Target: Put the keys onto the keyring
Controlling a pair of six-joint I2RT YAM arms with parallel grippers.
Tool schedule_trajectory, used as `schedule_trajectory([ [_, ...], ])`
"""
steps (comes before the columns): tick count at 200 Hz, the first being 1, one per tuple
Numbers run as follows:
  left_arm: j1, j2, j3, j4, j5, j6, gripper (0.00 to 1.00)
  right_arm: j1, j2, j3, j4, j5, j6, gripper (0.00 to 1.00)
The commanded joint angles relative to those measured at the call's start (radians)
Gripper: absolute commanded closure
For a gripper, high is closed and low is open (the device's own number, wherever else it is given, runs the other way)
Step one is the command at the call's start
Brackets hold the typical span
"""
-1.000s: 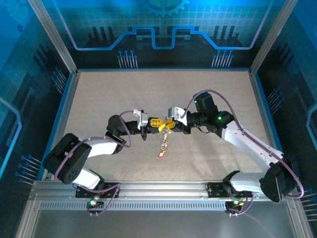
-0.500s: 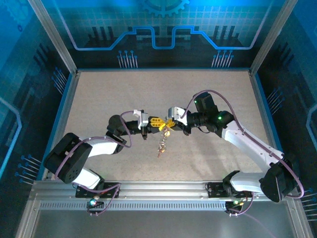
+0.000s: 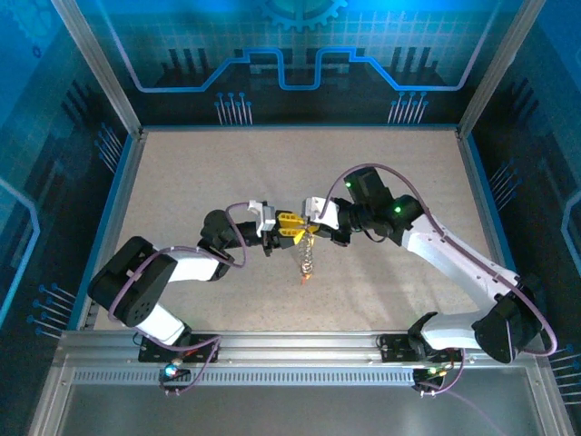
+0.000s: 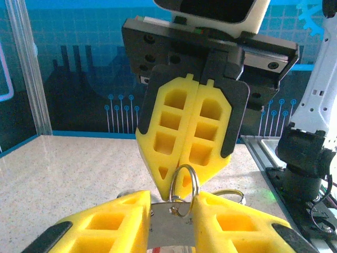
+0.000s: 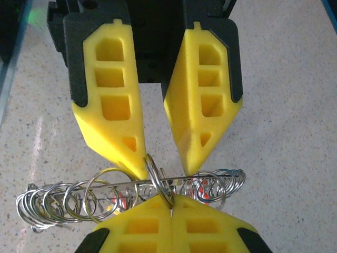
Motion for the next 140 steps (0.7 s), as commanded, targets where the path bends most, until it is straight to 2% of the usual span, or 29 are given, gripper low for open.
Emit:
schedule_trajectory([
  [1, -0.007, 0.013, 0.037, 0.037, 0.034, -0.017, 0.73, 0.026, 0.020, 0.057, -0.044, 0.060, -0.014, 1.00],
  [13, -0.007, 0.019, 0.038, 0.037, 0.035, -0.010, 0.75, 0.030, 0.022, 0.059, -0.042, 0.065, -0.009, 1.00],
  [32, -0.006, 0.024, 0.036, 0.037, 0.025, 0.000, 0.85, 0.032, 0.019, 0.055, -0.030, 0.049, -0.004, 1.00],
  [51, -0.007, 0.023, 0.031, 0.037, 0.004, 0.006, 0.91, 0.031, 0.019, 0.062, -0.038, 0.032, -0.013, 1.00],
  [61, -0.007, 0.025, 0.029, 0.036, 0.000, 0.012, 1.00, 0.031, 0.018, 0.061, -0.037, 0.017, -0.019, 1.00],
  [91, -0.005, 0.018, 0.026, 0.037, -0.002, 0.016, 1.00, 0.003, -0.016, 0.021, 0.024, -0.085, -0.014, 1.00],
  [140, 0.001, -0.016, 0.020, 0.037, 0.019, 0.016, 1.00, -0.075, -0.065, -0.079, 0.218, -0.290, 0.135, 1.00],
])
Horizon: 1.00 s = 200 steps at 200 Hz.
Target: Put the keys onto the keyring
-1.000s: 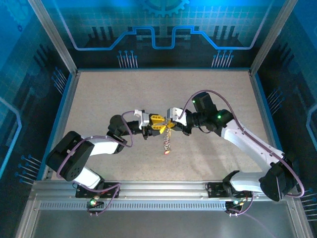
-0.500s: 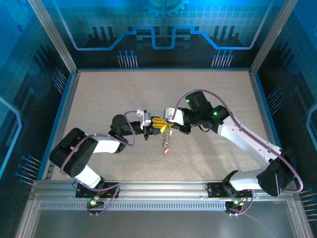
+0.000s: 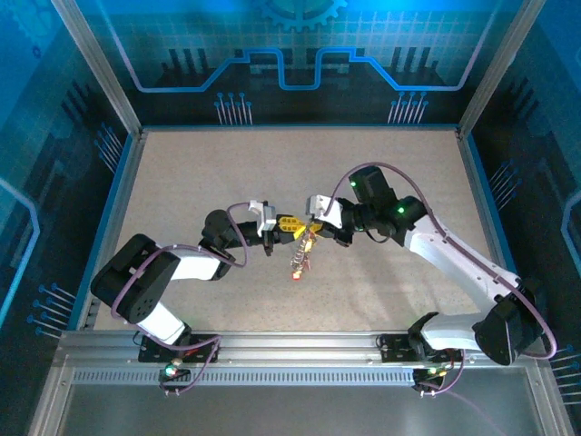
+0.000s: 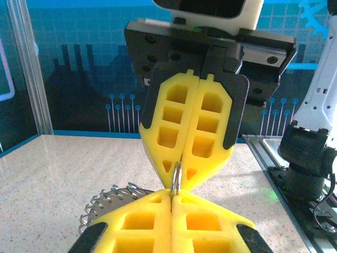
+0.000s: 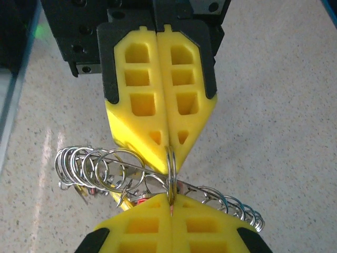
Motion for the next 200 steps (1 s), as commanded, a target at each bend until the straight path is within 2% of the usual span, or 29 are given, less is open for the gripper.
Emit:
schedule_trajectory([
  [1, 0.000, -0.034, 0.015, 0.017, 0.024, 0.012, 1.00, -0.024, -0.040, -0.029, 0.165, -0.188, 0.090, 1.00],
  [38, 0.001, -0.054, 0.014, 0.016, 0.021, 0.015, 1.00, -0.022, -0.035, -0.080, 0.308, -0.250, 0.187, 0.95],
  [89, 0.000, -0.072, -0.004, 0.017, -0.014, 0.015, 1.00, -0.019, -0.023, -0.088, 0.340, -0.282, 0.197, 0.90],
  [169, -0.001, -0.077, -0.001, 0.018, -0.022, -0.015, 1.00, -0.018, -0.029, -0.113, 0.376, -0.309, 0.199, 0.90],
  [200, -0.001, -0.065, -0.007, 0.017, -0.036, -0.007, 1.00, -0.019, -0.032, -0.103, 0.344, -0.314, 0.178, 0.93],
])
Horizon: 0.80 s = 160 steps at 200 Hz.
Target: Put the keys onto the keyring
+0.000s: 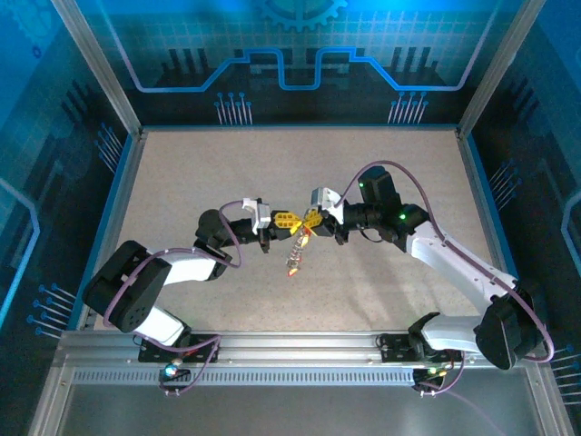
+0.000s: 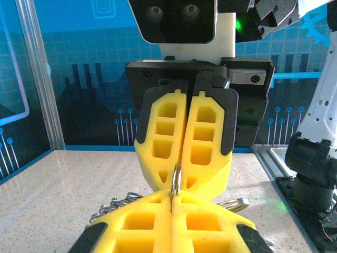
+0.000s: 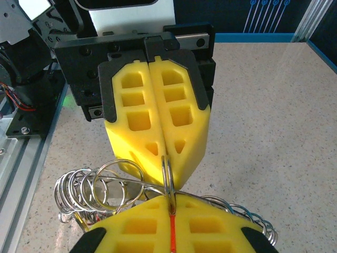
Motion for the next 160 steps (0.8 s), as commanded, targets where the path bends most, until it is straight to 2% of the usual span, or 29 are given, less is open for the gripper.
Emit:
schedule_trajectory([
  [1, -0.015, -0.003, -0.005, 0.018, -0.026, -0.003, 1.00, 0.018, -0.016, 0.009, 0.066, -0.109, 0.000, 0.93],
  [30, -0.013, 0.000, -0.013, 0.016, -0.059, -0.002, 1.00, 0.017, -0.015, 0.024, 0.006, -0.104, -0.041, 1.00],
  [43, -0.012, 0.002, -0.017, 0.016, -0.072, 0.002, 0.92, 0.017, -0.013, 0.045, -0.051, -0.074, -0.067, 1.00],
  [56, -0.005, -0.004, -0.020, 0.016, -0.080, 0.003, 0.75, 0.018, -0.012, 0.066, -0.112, -0.018, -0.098, 1.00],
  [77, 0.007, -0.007, -0.034, 0.016, -0.070, 0.015, 0.65, 0.034, 0.017, 0.132, -0.266, 0.101, -0.179, 1.00],
  [98, 0.019, 0.028, -0.040, 0.016, -0.049, 0.028, 0.65, 0.078, 0.051, 0.193, -0.387, 0.287, -0.247, 1.00],
  [117, 0.020, 0.055, -0.032, 0.016, -0.034, 0.007, 0.65, 0.113, 0.091, 0.241, -0.453, 0.389, -0.283, 1.00],
  [142, 0.018, 0.077, -0.019, 0.016, -0.021, 0.004, 0.68, 0.142, 0.125, 0.280, -0.471, 0.444, -0.286, 1.00],
  [160, 0.018, 0.078, -0.017, 0.016, -0.017, 0.014, 0.77, 0.147, 0.132, 0.291, -0.466, 0.436, -0.287, 1.00],
])
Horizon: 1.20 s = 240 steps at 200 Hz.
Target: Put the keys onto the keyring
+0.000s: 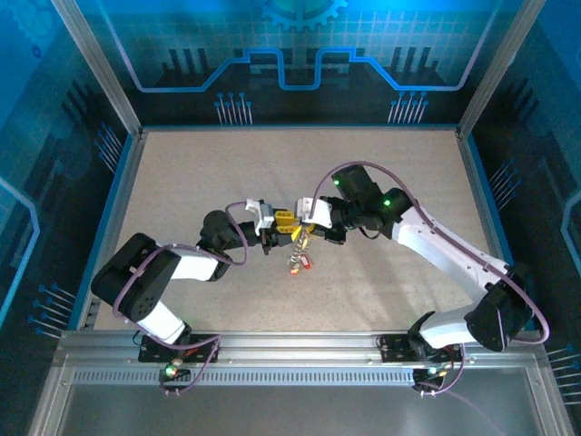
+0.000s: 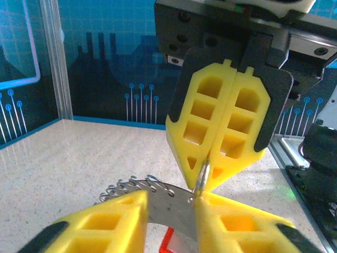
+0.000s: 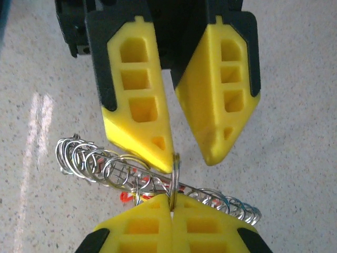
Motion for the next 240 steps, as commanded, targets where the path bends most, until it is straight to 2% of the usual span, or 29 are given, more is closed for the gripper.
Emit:
schedule_trajectory([
  [1, 0.002, 0.003, 0.008, 0.031, 0.025, 0.013, 0.77, 0.020, 0.012, 0.044, -0.047, 0.038, -0.030, 1.00],
  [16, 0.002, 0.012, 0.013, 0.031, 0.036, 0.027, 0.82, 0.024, 0.013, 0.045, -0.041, 0.026, -0.026, 1.00],
  [50, 0.000, 0.032, 0.031, 0.031, 0.057, 0.020, 0.85, 0.026, 0.015, 0.043, -0.032, -0.023, -0.033, 1.00],
  [86, -0.004, 0.036, 0.044, 0.032, 0.088, 0.031, 1.00, 0.020, 0.018, 0.037, -0.016, -0.040, -0.028, 1.00],
  [96, -0.006, 0.037, 0.044, 0.031, 0.106, 0.046, 1.00, 0.013, 0.013, 0.031, 0.000, -0.051, -0.015, 1.00],
  [123, -0.004, 0.022, 0.056, 0.033, 0.129, 0.022, 1.00, -0.040, -0.032, -0.020, 0.087, -0.164, 0.034, 0.91],
  [177, 0.003, -0.013, 0.092, 0.031, 0.141, -0.091, 1.00, -0.138, -0.096, -0.150, 0.269, -0.382, 0.136, 0.89],
  [240, 0.001, 0.008, 0.102, 0.033, 0.085, -0.123, 1.00, -0.139, -0.075, -0.167, 0.326, -0.473, 0.169, 0.87],
])
